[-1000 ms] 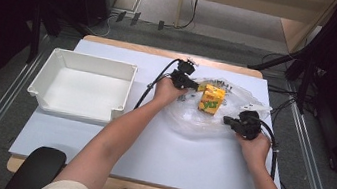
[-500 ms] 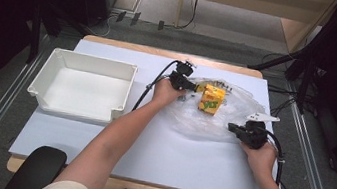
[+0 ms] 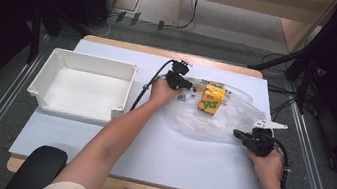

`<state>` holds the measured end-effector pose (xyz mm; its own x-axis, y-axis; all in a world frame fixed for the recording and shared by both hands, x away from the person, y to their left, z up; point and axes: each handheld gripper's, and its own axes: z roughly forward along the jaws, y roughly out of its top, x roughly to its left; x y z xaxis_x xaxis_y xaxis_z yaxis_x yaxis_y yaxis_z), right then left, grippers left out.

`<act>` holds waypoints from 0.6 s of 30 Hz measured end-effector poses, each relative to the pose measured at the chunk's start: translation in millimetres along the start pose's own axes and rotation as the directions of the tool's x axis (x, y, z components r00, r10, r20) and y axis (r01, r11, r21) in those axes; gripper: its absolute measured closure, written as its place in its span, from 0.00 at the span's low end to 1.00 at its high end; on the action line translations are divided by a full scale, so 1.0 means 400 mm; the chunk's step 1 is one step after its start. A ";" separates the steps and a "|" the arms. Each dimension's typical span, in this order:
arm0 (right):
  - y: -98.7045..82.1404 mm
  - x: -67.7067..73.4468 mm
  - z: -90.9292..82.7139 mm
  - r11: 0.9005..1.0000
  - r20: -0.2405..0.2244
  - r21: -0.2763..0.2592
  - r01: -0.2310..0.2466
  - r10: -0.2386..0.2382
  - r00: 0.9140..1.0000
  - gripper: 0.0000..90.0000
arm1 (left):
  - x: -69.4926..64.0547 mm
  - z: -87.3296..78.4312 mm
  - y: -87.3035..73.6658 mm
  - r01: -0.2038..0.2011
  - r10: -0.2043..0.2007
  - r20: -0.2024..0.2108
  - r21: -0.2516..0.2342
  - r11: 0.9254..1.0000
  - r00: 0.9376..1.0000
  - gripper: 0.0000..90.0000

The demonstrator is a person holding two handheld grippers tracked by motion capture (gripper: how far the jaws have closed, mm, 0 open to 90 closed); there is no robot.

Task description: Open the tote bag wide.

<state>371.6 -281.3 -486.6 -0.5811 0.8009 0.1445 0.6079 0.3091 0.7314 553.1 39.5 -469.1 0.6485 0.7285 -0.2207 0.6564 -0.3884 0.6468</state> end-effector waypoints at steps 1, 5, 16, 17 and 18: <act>0.002 0.001 0.001 1.000 0.001 0.004 -0.001 0.001 1.000 1.00 | -0.002 0.000 0.000 -0.003 0.003 0.003 0.003 1.000 1.000 1.00; 0.014 0.004 0.005 1.000 0.014 0.017 -0.014 0.014 1.000 1.00 | -0.012 -0.008 0.002 -0.005 0.005 0.013 -0.008 1.000 1.000 1.00; 0.058 0.019 -0.021 0.999 0.025 -0.020 -0.025 0.025 0.999 1.00 | -0.058 -0.072 0.026 -0.094 0.097 0.073 -0.042 0.995 0.993 0.97; 0.062 0.020 -0.023 0.999 0.026 -0.023 -0.027 0.028 0.999 1.00 | -0.061 -0.077 0.028 -0.097 0.101 0.077 -0.046 0.994 0.992 0.96; 0.066 0.023 -0.025 0.999 0.025 -0.028 -0.030 0.031 0.999 1.00 | -0.064 -0.083 0.029 -0.099 0.103 0.085 -0.050 0.994 0.991 0.96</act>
<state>377.0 -271.0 -459.0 -0.5487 0.8224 0.1506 0.6094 0.2701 0.7454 531.3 34.9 -431.8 0.7429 0.6342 -0.2141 0.5690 -0.4297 0.7012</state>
